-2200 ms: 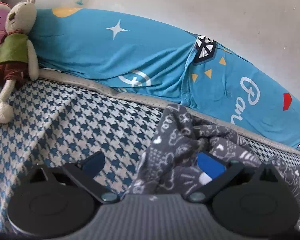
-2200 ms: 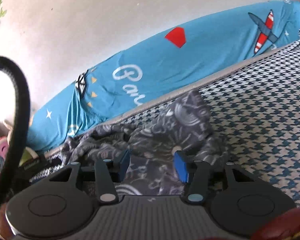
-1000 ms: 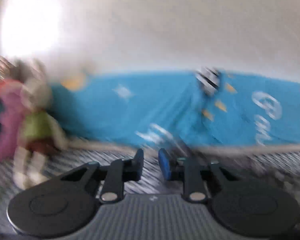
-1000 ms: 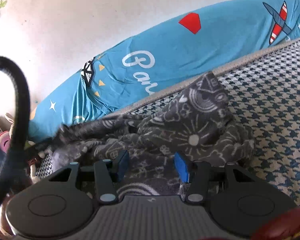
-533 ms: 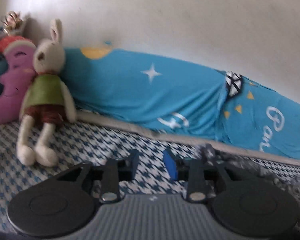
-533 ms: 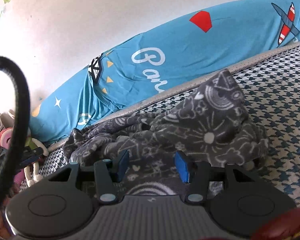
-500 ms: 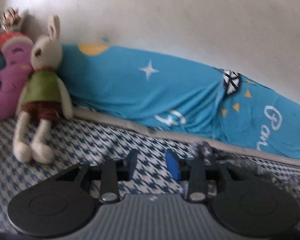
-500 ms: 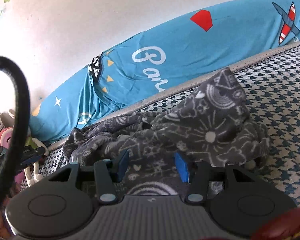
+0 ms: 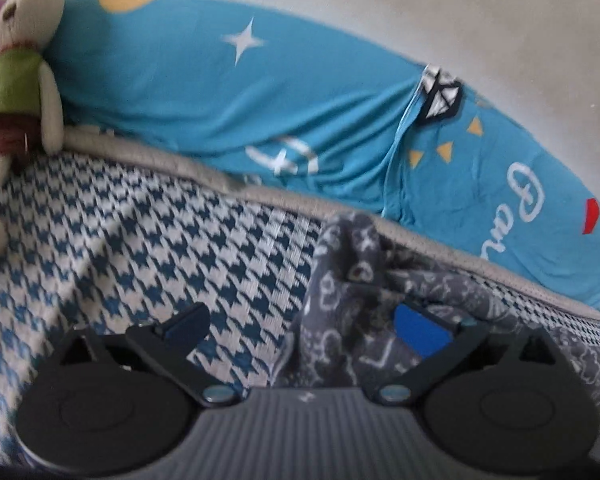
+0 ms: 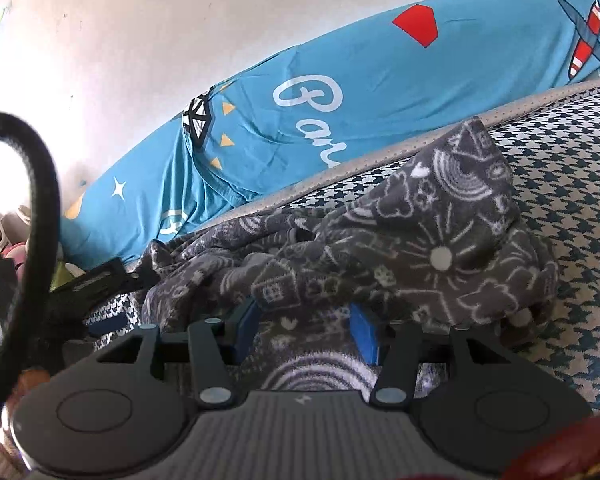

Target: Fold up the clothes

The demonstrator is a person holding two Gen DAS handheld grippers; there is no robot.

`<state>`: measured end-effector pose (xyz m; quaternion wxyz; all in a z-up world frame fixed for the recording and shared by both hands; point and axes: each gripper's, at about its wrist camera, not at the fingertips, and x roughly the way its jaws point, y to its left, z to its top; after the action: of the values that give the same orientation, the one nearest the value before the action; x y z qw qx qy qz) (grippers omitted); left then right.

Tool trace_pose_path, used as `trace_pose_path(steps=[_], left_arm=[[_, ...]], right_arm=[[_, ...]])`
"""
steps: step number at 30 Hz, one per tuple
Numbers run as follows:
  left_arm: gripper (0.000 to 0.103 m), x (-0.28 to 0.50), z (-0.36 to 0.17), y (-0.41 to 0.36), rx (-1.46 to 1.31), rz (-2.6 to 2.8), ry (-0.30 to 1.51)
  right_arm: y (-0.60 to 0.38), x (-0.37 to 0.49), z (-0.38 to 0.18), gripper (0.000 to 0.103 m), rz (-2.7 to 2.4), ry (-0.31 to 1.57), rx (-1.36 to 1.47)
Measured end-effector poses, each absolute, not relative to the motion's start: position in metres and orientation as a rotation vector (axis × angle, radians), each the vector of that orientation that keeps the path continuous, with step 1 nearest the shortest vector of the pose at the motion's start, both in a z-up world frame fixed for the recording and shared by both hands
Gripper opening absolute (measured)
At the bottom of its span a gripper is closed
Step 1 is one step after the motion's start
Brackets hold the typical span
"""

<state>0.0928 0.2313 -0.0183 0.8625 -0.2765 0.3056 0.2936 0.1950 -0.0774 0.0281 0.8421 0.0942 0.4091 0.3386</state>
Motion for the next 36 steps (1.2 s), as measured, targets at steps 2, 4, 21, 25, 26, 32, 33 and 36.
trace_pose_path(steps=[2,4,21,25,26,32,33,36], left_arm=[[0.102,0.097,-0.025,0.233,-0.595,0.617,0.653],[0.078,0.101,-0.030,0.232,-0.605,0.598,0.657],[0.021,0.096,0.023,0.163,-0.070,0.781,0.477],[0.021,0.073,0.038,0.174,-0.034,0.934,0.415],[0.021,0.066,0.041,0.178,-0.029,0.973,0.400],[0.023,0.018,0.036,0.230,-0.252,1.120,0.482],[0.024,0.010,0.034,0.235,-0.286,1.125,0.506],[0.030,-0.010,0.028,0.243,-0.363,1.125,0.554]], right_arm=[[-0.078,0.196,0.027,0.051,0.714,0.868,0.200],[-0.078,0.196,0.027,0.051,0.714,0.872,0.204],[-0.081,0.194,0.031,0.051,0.724,0.828,0.238],[-0.079,0.195,0.032,0.051,0.733,0.821,0.253],[-0.078,0.195,0.032,0.051,0.732,0.821,0.253],[-0.079,0.196,0.030,0.051,0.711,0.817,0.272],[-0.080,0.197,0.030,0.051,0.707,0.811,0.272],[-0.082,0.201,0.030,0.051,0.693,0.804,0.282]])
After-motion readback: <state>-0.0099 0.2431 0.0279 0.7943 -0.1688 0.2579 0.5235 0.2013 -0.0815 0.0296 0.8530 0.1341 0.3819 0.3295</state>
